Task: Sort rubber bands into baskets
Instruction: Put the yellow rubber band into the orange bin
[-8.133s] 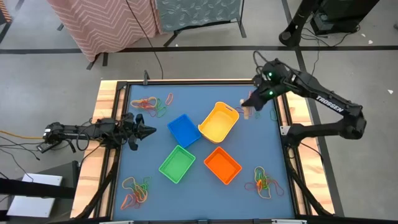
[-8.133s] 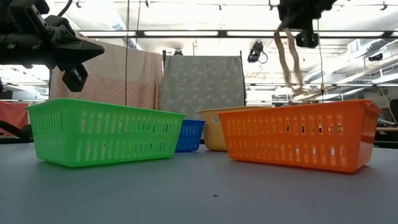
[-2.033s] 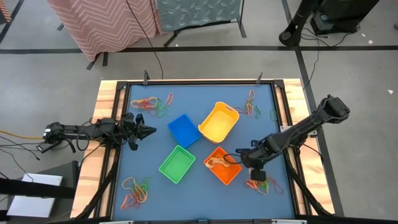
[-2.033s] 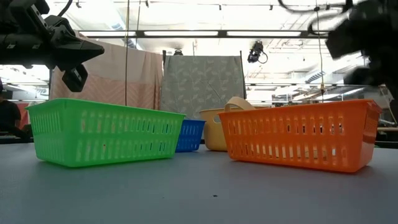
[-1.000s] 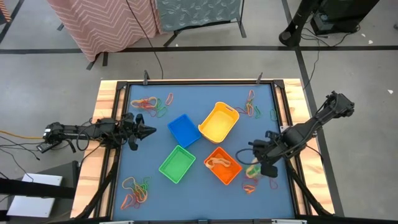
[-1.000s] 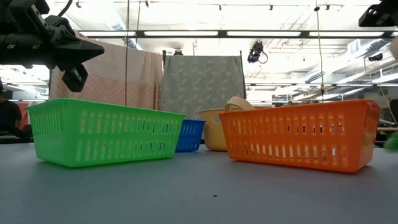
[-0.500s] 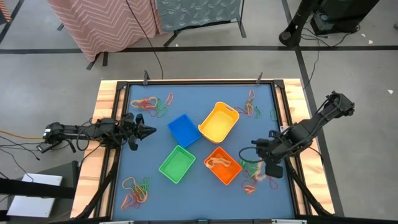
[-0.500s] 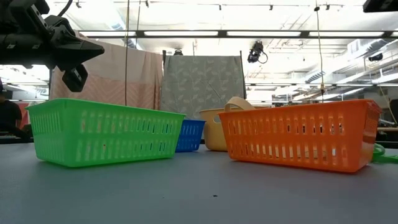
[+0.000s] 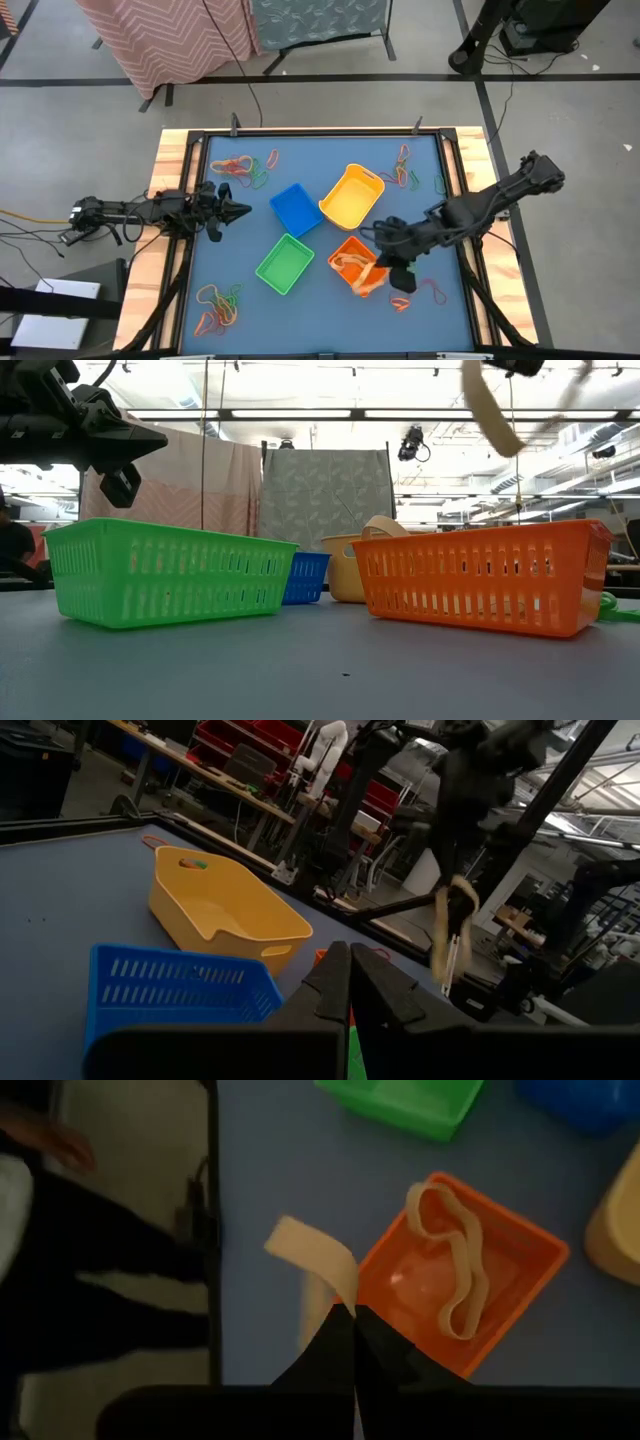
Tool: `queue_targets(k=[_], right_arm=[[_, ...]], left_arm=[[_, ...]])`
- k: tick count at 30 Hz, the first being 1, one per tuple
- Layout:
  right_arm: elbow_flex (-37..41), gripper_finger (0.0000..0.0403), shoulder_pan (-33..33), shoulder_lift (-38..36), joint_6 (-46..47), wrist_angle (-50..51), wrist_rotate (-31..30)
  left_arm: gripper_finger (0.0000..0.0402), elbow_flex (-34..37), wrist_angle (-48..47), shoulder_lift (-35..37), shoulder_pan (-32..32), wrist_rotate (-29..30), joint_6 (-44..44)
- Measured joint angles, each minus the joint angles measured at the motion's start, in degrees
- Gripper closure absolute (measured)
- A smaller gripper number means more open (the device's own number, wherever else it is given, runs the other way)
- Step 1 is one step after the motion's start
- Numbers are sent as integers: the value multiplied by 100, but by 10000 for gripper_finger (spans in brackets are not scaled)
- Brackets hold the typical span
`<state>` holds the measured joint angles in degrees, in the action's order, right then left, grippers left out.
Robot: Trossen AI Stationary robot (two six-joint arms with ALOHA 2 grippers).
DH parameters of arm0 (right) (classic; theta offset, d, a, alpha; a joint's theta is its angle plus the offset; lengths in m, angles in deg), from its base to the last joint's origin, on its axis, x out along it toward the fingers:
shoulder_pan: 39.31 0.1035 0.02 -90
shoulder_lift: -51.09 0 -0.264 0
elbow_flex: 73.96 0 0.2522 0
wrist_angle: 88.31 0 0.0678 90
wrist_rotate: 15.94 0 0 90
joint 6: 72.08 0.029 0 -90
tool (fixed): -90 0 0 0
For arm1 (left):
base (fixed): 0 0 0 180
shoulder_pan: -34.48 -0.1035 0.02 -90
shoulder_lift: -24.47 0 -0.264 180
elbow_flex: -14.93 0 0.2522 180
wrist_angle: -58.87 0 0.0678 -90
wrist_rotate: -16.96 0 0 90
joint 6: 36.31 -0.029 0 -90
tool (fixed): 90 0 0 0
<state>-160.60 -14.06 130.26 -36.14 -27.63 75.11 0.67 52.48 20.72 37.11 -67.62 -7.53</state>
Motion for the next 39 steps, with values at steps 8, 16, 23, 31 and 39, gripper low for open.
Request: queue_targets(k=[8, 16, 23, 31, 39], right_arm=[[2, 400, -151, 719, -296, 34, -113], [0, 400, -325, 562, -271, -185, 14], [-11, 400, -444, 356, -288, -160, -192], [-2, 400, -562, 650, -536, 239, -259], [2, 350, -580, 1049, -491, 365, -12]], left_arm=[[385, 1, -1, -1, 0, -1, 0], [385, 0, 0, -1, 1, 1, 1], [385, -1, 1, 0, -1, 1, 1], [385, 1, 1, -1, 1, 1, 1], [385, 0, 1, -1, 0, 1, 0]])
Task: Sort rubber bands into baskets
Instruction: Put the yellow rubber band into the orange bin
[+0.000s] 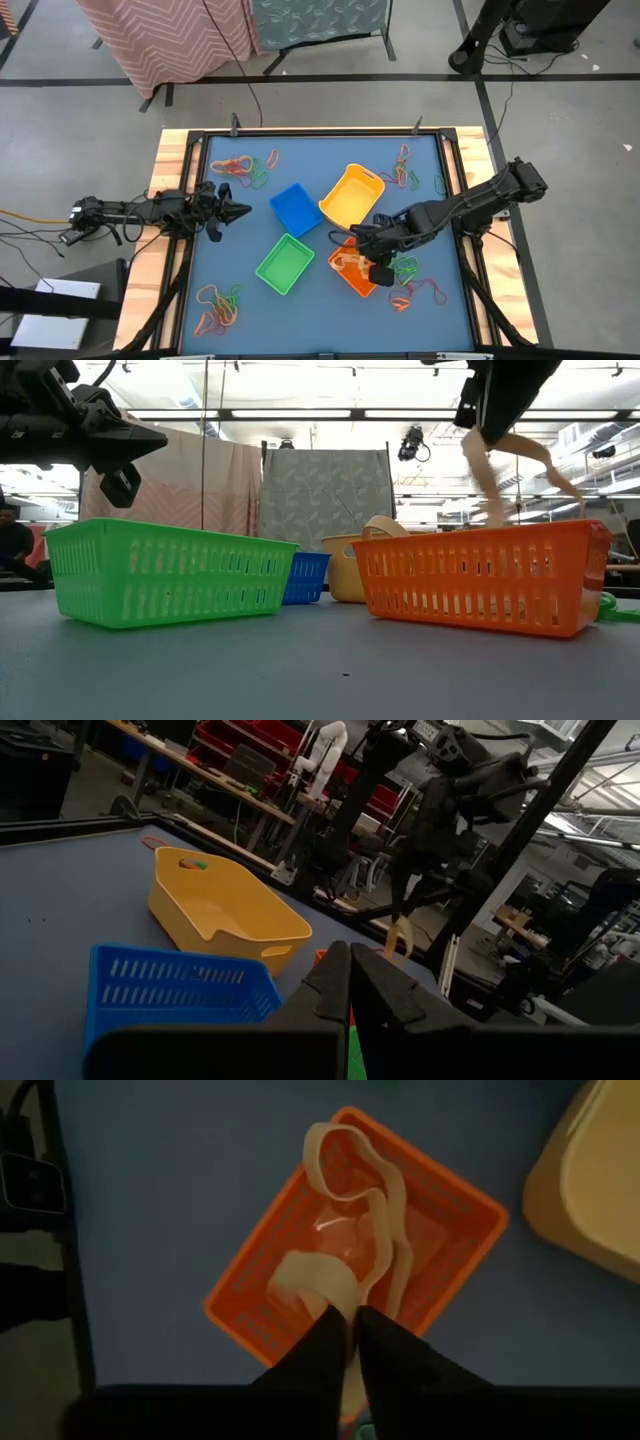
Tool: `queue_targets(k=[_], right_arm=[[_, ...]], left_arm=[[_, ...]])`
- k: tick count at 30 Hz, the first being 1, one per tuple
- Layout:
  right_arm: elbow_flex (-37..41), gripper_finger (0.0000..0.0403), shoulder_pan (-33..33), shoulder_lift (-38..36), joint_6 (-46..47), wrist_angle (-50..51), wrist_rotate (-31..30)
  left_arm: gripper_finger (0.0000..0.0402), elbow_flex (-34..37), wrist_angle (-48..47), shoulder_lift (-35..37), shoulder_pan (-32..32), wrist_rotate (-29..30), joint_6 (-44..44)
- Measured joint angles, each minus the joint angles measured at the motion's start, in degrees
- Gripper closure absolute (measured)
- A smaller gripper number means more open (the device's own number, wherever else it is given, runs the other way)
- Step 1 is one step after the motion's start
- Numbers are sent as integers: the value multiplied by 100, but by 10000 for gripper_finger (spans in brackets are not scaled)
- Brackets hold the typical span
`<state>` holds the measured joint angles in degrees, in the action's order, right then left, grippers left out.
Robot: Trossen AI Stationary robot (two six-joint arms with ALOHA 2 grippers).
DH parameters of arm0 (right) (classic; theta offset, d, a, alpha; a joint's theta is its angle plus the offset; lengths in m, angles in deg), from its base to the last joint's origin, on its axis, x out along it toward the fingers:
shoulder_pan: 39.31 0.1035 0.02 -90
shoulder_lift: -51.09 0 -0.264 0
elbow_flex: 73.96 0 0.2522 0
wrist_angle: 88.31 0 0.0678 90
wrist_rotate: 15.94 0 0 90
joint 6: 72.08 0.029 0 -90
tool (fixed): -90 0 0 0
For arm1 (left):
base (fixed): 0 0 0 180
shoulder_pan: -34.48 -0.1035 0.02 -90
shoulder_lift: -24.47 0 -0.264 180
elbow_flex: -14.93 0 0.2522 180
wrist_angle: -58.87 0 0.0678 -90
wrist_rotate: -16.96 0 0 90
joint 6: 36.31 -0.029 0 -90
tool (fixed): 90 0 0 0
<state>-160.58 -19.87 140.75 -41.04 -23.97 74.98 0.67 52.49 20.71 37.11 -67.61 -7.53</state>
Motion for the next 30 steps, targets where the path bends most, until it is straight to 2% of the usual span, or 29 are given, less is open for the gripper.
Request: queue_targets(k=[5, 10, 15, 22, 30], right_arm=[[0, 278, -94, 20, 22, -54, 344], [0, 193, -160, -10, -88, -50, 404], [0, 132, -368, -10, -318, -144, 970], [0, 117, -866, -10, -575, -660, 982], [0, 126, -1551, -10, -1278, -2142, 890]], left_arm=[[385, 1, 0, -1, 1, 0, 0], [385, 1, 0, -1, 1, 0, 0], [385, 0, 0, -1, 1, -2, 1], [385, 1, 0, -1, -1, 0, 1], [385, 1, 0, 0, 0, -2, 2]])
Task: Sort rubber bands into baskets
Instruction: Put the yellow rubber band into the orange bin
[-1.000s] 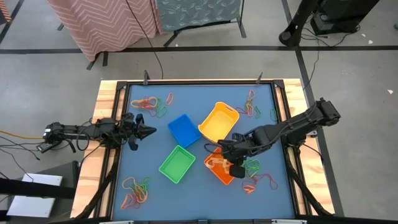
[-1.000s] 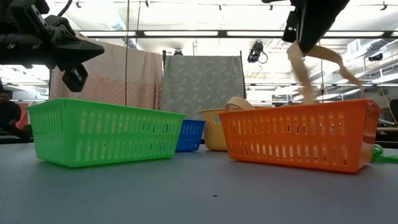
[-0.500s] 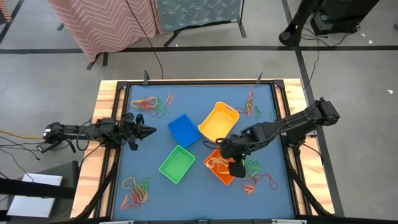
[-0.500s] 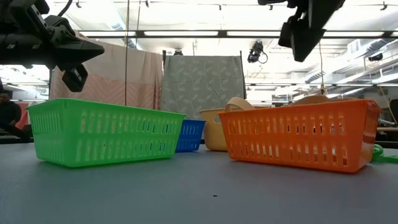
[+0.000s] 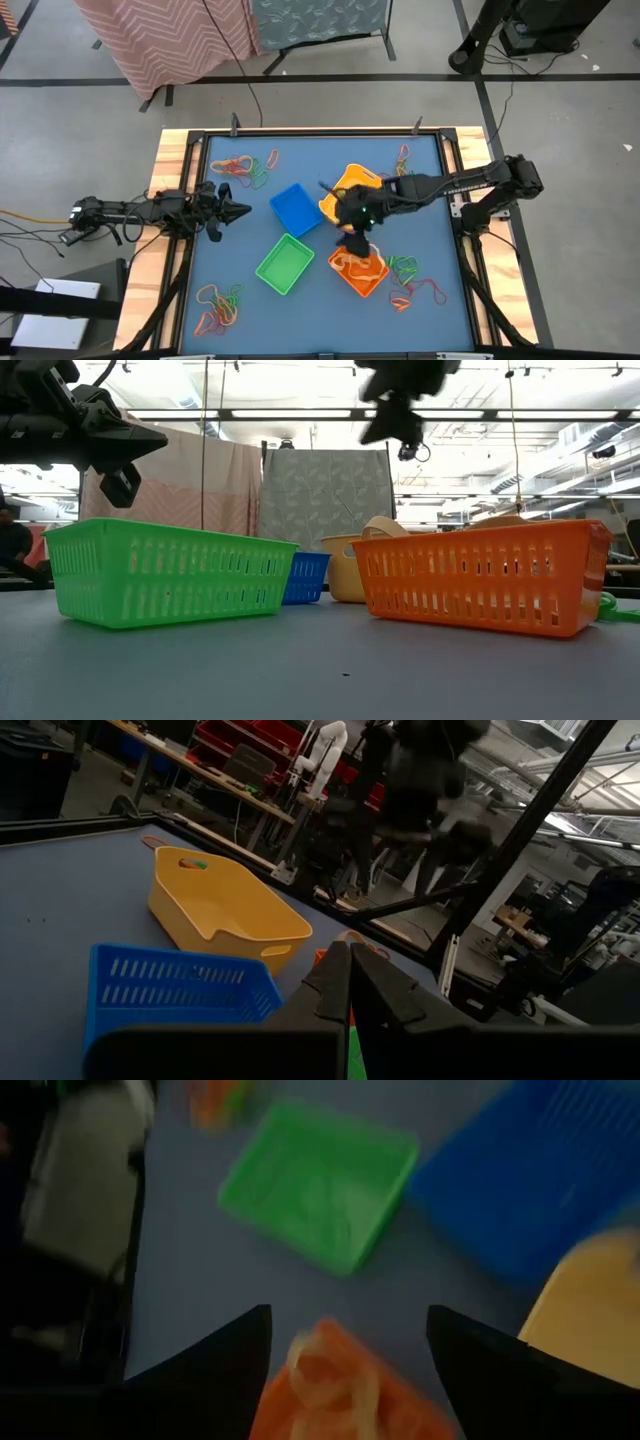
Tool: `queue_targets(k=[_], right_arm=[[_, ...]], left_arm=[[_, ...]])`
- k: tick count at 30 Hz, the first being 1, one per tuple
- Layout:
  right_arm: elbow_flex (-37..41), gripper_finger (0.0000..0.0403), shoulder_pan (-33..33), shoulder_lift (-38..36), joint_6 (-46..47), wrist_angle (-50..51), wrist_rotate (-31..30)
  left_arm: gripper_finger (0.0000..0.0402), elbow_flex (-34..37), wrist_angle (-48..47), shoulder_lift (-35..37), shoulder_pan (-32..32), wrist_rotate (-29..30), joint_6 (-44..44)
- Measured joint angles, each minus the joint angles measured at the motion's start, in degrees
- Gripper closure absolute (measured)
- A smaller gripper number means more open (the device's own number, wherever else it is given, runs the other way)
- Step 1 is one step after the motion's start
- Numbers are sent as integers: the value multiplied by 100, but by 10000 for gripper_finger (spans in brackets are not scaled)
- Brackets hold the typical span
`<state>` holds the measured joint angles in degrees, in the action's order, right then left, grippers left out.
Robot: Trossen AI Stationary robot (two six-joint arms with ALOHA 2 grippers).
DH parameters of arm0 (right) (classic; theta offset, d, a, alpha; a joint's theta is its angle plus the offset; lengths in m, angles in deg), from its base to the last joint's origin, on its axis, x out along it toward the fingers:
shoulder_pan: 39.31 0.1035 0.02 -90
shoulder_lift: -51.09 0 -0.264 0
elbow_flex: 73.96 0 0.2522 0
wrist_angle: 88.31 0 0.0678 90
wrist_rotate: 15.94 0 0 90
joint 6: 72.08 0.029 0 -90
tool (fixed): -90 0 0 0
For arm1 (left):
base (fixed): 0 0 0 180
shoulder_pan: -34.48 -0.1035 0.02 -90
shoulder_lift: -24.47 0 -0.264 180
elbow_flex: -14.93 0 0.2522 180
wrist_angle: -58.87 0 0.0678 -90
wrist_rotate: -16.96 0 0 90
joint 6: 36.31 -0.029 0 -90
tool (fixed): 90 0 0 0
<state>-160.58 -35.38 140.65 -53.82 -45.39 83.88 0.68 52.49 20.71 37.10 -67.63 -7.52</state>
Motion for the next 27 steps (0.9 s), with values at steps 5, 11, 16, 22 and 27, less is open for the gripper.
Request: queue_targets(k=[5, 11, 16, 22, 27], right_arm=[[0, 131, -427, -1, -376, -1221, -341], [0, 133, -904, -9, -83, -2294, -570], [-2, 134, -1169, -9, 538, -2584, -575], [-2, 134, -1271, -9, 1044, -2723, -397], [-2, 138, -1271, -29, 1126, -2730, -156]], left_arm=[[385, -1, 0, -1, 0, 2, -1], [385, -1, 297, 2, 1, 73, -2], [385, 0, 794, -1, 4, 63, 505], [385, -1, 1551, 2, 6, 286, 1187], [385, -2, 1740, 2, 4, 868, 1229]])
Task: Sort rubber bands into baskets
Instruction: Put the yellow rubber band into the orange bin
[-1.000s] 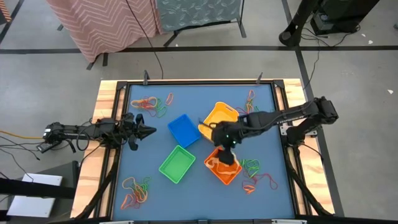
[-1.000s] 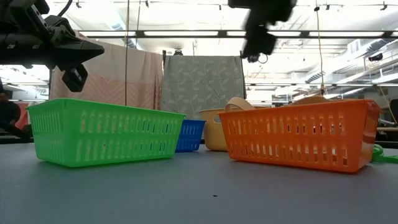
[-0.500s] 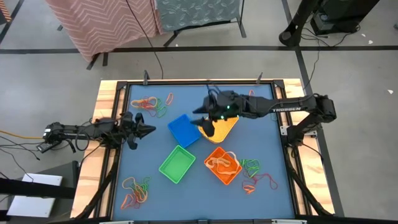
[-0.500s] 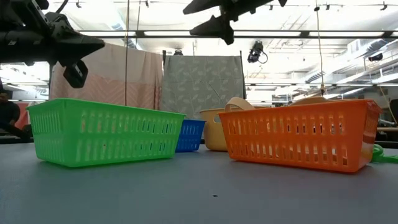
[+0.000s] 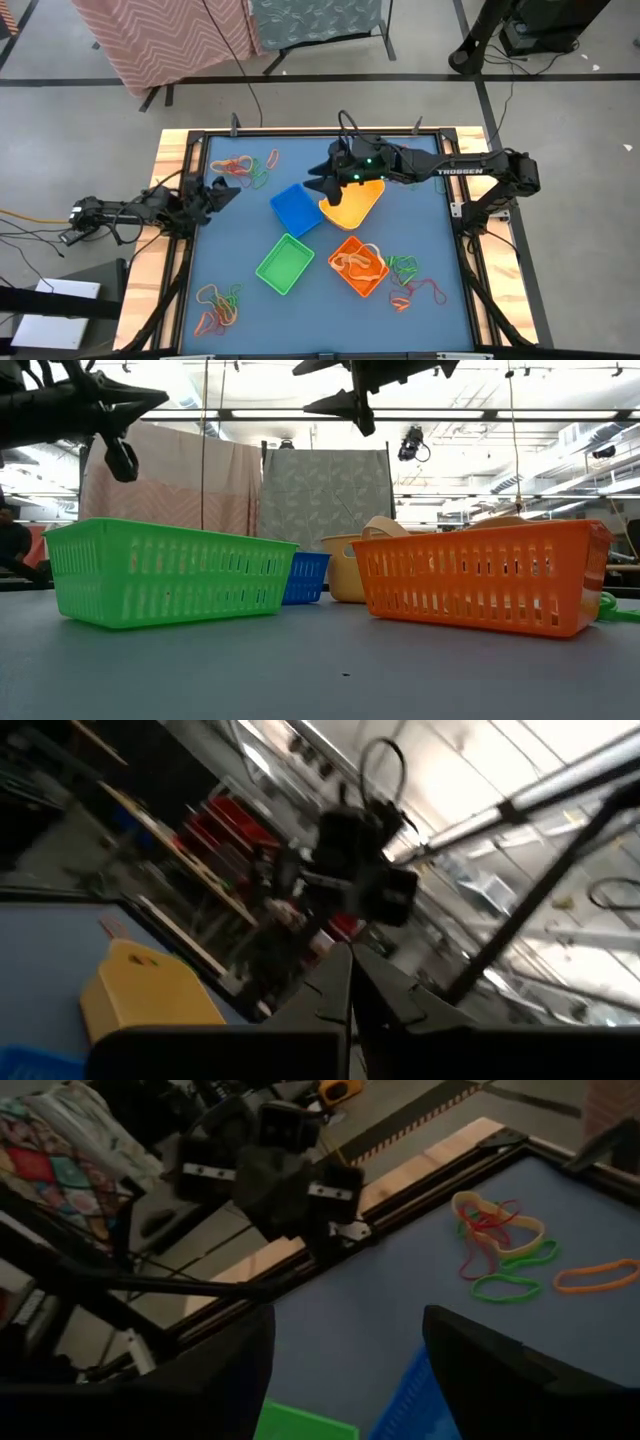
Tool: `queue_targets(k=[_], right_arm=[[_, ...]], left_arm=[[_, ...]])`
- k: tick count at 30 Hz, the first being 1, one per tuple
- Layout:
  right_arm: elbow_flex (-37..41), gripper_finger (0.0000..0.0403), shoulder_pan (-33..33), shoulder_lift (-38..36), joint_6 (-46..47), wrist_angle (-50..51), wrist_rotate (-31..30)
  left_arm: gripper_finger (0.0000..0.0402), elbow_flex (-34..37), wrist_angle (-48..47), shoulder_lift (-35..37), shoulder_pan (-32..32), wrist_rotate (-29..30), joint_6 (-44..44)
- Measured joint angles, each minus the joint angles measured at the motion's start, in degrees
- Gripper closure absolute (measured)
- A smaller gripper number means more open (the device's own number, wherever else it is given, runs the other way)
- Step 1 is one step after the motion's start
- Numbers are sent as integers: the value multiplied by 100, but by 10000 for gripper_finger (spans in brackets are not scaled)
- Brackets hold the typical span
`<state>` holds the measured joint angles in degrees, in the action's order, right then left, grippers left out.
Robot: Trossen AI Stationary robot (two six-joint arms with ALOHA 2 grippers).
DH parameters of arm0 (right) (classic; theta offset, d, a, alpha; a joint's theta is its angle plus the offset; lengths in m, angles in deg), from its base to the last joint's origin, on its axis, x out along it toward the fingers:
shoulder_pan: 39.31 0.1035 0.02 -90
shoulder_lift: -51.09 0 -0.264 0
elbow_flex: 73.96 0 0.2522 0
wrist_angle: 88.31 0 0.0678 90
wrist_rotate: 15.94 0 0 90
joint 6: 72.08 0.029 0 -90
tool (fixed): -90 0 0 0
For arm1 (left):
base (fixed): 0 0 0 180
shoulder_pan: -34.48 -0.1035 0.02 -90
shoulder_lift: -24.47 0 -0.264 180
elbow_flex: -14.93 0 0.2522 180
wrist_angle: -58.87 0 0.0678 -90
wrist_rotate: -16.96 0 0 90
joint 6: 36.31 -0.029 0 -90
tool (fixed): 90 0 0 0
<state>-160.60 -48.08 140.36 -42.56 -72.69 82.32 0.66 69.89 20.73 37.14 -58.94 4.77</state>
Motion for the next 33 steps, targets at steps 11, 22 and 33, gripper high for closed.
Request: queue_targets(k=[11, 22, 33], right_arm=[[0, 149, -88, -337, 248, 33, 47], [0, 149, -563, -463, 404, 31, -127], [0, 151, -1080, -463, -33, 77, 1086]], left_arm=[[385, -470, -464, -320, -69, 1139, 28], [383, -4162, -4969, -3441, -2044, -440, -1236], [342, -6590, -8093, -6607, -4096, -1323, -3058]])
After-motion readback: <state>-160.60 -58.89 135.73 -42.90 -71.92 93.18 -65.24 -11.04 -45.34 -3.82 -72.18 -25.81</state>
